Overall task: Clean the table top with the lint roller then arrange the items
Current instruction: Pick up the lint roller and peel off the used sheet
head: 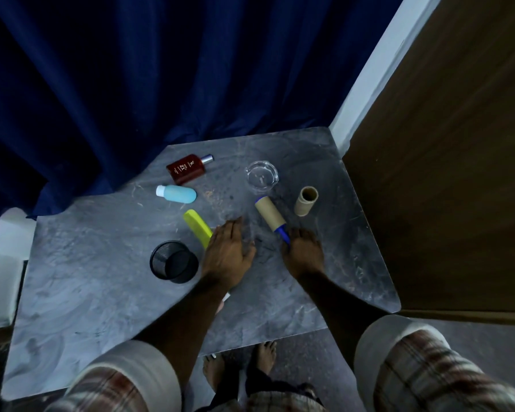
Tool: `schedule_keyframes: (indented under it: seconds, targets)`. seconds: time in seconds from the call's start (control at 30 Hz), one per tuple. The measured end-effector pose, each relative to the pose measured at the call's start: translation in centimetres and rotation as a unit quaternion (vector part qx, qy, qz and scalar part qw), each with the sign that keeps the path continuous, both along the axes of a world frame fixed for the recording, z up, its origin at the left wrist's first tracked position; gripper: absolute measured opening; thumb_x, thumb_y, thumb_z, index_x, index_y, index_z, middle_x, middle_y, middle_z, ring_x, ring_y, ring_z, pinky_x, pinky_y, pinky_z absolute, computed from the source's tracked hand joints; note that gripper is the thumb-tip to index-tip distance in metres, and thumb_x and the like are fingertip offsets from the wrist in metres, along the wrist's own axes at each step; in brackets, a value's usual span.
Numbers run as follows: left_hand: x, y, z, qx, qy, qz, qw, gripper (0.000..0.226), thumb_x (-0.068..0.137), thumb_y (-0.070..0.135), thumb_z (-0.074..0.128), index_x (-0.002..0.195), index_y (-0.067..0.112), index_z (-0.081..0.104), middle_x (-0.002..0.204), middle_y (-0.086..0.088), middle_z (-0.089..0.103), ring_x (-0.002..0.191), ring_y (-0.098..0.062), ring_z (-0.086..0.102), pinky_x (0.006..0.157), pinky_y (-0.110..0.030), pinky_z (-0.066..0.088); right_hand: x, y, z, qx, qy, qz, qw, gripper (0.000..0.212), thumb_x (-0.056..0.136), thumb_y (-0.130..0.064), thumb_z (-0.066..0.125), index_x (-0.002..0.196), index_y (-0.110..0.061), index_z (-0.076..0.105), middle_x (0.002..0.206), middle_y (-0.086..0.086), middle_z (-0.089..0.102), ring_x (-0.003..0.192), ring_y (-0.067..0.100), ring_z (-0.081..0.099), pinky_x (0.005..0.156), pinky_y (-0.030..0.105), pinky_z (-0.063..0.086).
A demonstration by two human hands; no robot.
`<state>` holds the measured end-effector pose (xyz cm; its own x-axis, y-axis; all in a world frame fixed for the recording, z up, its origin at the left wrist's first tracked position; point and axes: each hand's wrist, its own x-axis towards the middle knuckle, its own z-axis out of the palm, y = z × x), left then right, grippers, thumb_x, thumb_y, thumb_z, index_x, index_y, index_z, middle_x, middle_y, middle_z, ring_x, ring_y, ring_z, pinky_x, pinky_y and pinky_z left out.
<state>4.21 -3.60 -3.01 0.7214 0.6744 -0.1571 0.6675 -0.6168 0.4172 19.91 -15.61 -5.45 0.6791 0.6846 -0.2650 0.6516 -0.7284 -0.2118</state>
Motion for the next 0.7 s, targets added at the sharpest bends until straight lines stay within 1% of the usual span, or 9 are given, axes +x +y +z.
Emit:
schedule_keyframes:
  seconds: [0.1,0.2,0.3,0.33,0.4,0.47,0.53,0.6,0.7]
  targets:
    - [0.5,-0.1,0.4,-0.032,-0.029,0.026,0.999,0.075,0.1,0.037,0.058,0.163,0.009,0.03,0.164,-0.016,0.04,0.152,-0.032,0.038,0.127,-0.042,0.03,0.5,-0.1,0.1,0.022,0.007,0.002,1.0,0.041,0.099,-0.032,0.052,0.134,-0.012,0.058,0.131,0.014,0.061,0.123,0.035,0.055,0.103,0.041,0.044]
    - [0.8,0.0,0.4,-0.077,-0.057,0.048,0.994,0.076,0.1,0.033,0.06,0.164,0.009,0.026,0.166,-0.012,0.036,0.154,-0.029,0.034,0.126,-0.041,0.033,0.8,-0.3,0.4,0.045,0.007,0.002,0.999,0.038,0.099,-0.026,0.053,0.131,-0.009,0.059,0.129,0.015,0.062,0.122,0.035,0.055,0.105,0.041,0.042]
    - [1.5,0.0,0.8,-0.166,-0.138,0.12,0.969,0.062,0.099,0.017,0.062,0.153,-0.004,0.041,0.152,-0.026,0.049,0.141,-0.041,0.05,0.12,-0.049,0.042,0.8,-0.4,1.5,0.109,0.002,0.005,0.994,0.033,0.094,-0.018,0.062,0.124,-0.005,0.065,0.12,0.019,0.066,0.114,0.039,0.06,0.1,0.045,0.048]
    - [1.9,0.0,1.1,-0.198,-0.185,0.175,0.947,0.055,0.098,0.014,0.062,0.146,-0.007,0.046,0.142,-0.03,0.056,0.127,-0.045,0.06,0.112,-0.052,0.048,0.7,-0.5,2.0,0.131,0.003,0.009,0.991,0.032,0.093,-0.018,0.064,0.122,-0.005,0.067,0.118,0.018,0.067,0.112,0.039,0.061,0.099,0.046,0.05]
    - [2.7,0.0,2.5,-0.267,-0.259,0.298,0.879,0.051,0.099,0.016,0.066,0.145,0.004,0.049,0.136,-0.02,0.062,0.101,-0.035,0.069,0.099,-0.052,0.058,0.5,-0.8,3.3,0.169,0.011,0.015,0.986,0.031,0.095,-0.02,0.063,0.124,-0.008,0.067,0.118,0.015,0.067,0.111,0.035,0.062,0.097,0.047,0.051]
    - [3.0,0.1,4.2,-0.36,-0.315,0.374,0.795,0.046,0.099,0.023,0.068,0.139,0.02,0.047,0.139,-0.009,0.062,0.099,-0.03,0.07,0.091,-0.055,0.063,0.1,-1.1,4.9,0.212,0.028,0.022,0.977,0.029,0.098,-0.022,0.062,0.125,-0.013,0.066,0.119,0.011,0.066,0.109,0.031,0.062,0.094,0.047,0.053]
    - [2.8,0.3,5.7,-0.437,-0.342,0.398,0.73,0.047,0.096,0.033,0.073,0.133,0.026,0.046,0.135,-0.006,0.065,0.094,-0.026,0.071,0.082,-0.052,0.064,-0.3,-1.5,6.7,0.244,0.002,0.038,0.969,0.027,0.098,-0.024,0.061,0.124,-0.016,0.066,0.118,0.008,0.067,0.107,0.027,0.061,0.091,0.043,0.052]
    - [2.0,0.2,7.5,-0.476,-0.354,0.394,0.702,0.056,0.092,0.045,0.076,0.136,0.02,0.052,0.126,-0.006,0.069,0.086,-0.022,0.073,0.07,-0.042,0.066,-0.7,-1.9,8.6,0.253,-0.062,0.059,0.964,0.027,0.098,-0.027,0.06,0.121,-0.018,0.068,0.117,0.006,0.068,0.106,0.028,0.059,0.088,0.04,0.045]
    - [0.2,-0.5,10.5,-0.483,-0.386,0.385,0.685,0.059,0.087,0.053,0.079,0.13,0.016,0.062,0.112,-0.008,0.074,0.082,-0.021,0.077,0.063,-0.035,0.065,-1.4,-2.3,11.5,0.263,-0.111,0.097,0.954,0.025,0.097,-0.027,0.065,0.119,-0.017,0.069,0.117,0.005,0.068,0.107,0.029,0.059,0.083,0.04,0.041]
